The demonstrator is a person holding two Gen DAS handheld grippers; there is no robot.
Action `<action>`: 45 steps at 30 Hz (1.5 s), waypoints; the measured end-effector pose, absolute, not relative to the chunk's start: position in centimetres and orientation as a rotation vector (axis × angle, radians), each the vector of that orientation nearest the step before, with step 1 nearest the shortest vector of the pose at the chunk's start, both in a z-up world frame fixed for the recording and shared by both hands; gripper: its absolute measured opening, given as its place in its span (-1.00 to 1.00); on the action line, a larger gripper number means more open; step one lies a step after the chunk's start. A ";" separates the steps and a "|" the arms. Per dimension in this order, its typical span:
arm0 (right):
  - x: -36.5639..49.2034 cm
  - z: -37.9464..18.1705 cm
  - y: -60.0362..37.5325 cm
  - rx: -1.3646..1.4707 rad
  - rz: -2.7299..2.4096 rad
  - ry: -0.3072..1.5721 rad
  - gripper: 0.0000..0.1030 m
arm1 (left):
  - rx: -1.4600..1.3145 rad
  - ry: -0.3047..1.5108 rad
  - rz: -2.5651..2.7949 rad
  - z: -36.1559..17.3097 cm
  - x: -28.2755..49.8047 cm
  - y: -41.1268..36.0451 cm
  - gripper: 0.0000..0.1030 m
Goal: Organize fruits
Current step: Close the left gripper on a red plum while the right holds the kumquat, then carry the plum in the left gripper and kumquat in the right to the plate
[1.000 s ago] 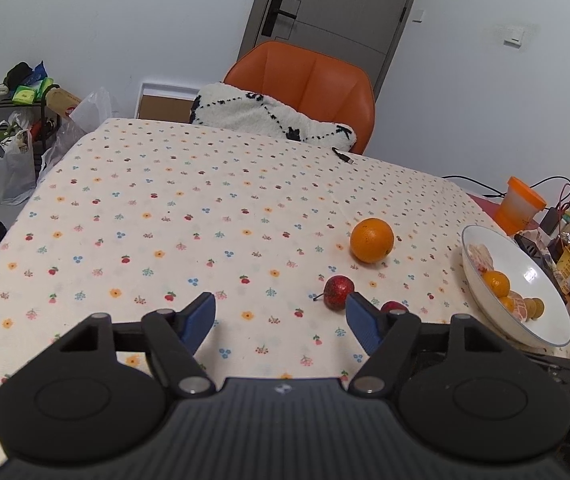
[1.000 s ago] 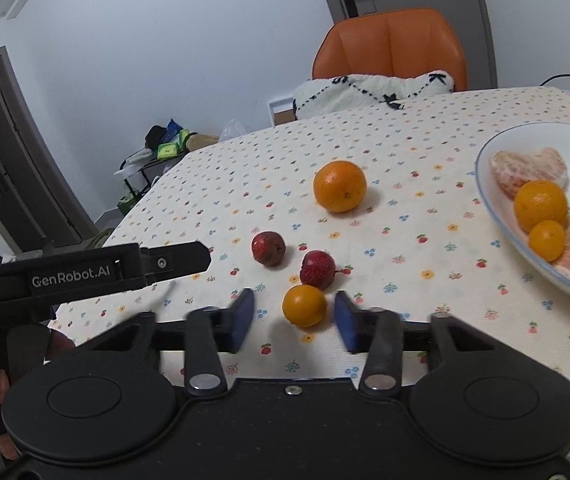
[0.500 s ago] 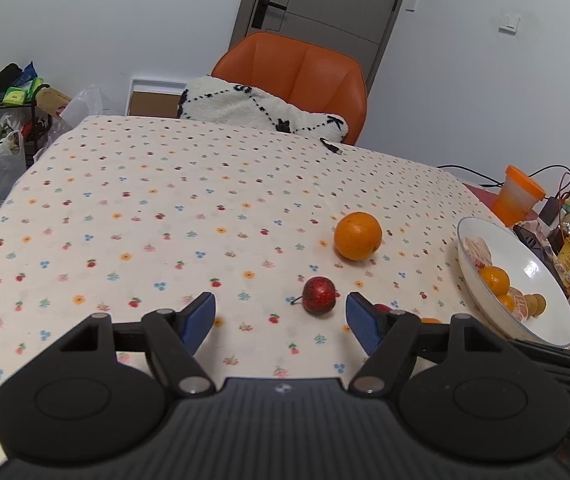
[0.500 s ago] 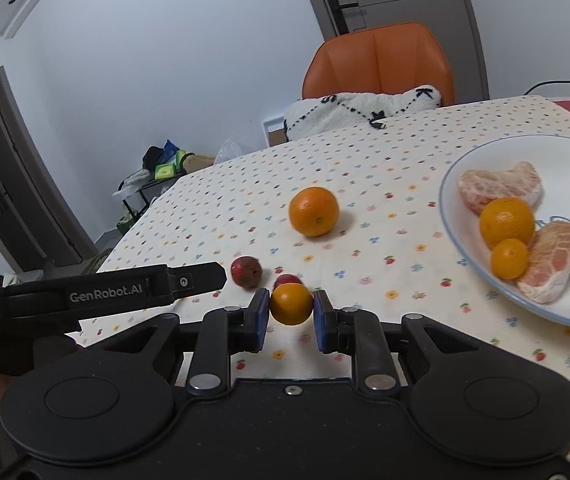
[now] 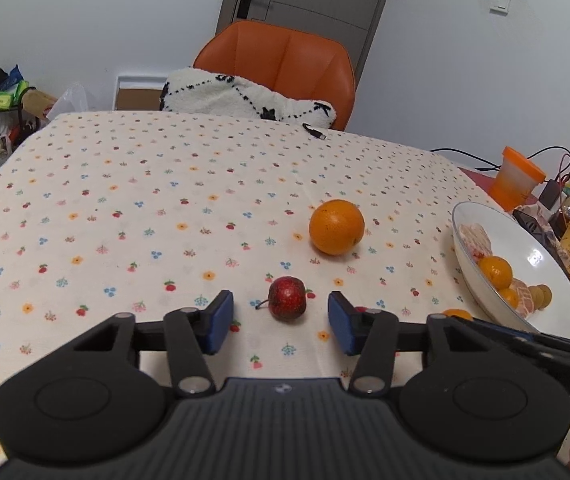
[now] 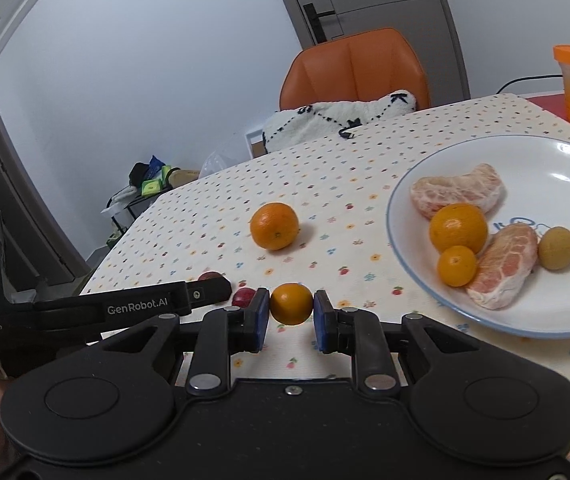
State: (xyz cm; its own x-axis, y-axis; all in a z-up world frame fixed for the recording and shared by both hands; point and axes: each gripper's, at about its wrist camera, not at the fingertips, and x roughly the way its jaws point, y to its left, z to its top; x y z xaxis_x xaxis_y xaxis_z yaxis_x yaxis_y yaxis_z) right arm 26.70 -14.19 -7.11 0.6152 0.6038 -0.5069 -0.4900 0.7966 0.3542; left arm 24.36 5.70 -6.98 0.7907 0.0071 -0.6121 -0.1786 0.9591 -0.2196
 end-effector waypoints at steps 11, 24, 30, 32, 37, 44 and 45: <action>26.7 -6.9 -15.0 0.206 0.636 0.640 -0.57 | -0.270 0.635 0.102 -6.1 24.0 5.3 -0.68; 26.6 -5.9 -17.3 0.232 0.604 0.595 -0.57 | -0.247 0.585 0.072 -3.9 23.6 3.1 -0.67; 26.9 -5.4 -18.8 0.236 0.579 0.576 -0.57 | -0.234 0.568 0.042 -3.1 24.1 1.3 -0.67; 26.9 -5.3 -19.2 0.234 0.569 0.570 -0.57 | -0.232 0.563 0.032 -2.9 24.3 0.7 -0.67; 27.1 -4.9 -20.7 0.236 0.542 0.552 -0.57 | -0.221 0.549 0.003 -2.2 25.0 -1.2 -0.68; 27.9 -4.6 -23.0 0.230 0.488 0.529 -0.57 | -0.204 0.540 -0.039 -1.7 26.1 -3.9 -0.68; 28.0 -4.6 -23.3 0.228 0.479 0.527 -0.57 | -0.203 0.540 -0.045 -1.7 26.3 -4.3 -0.68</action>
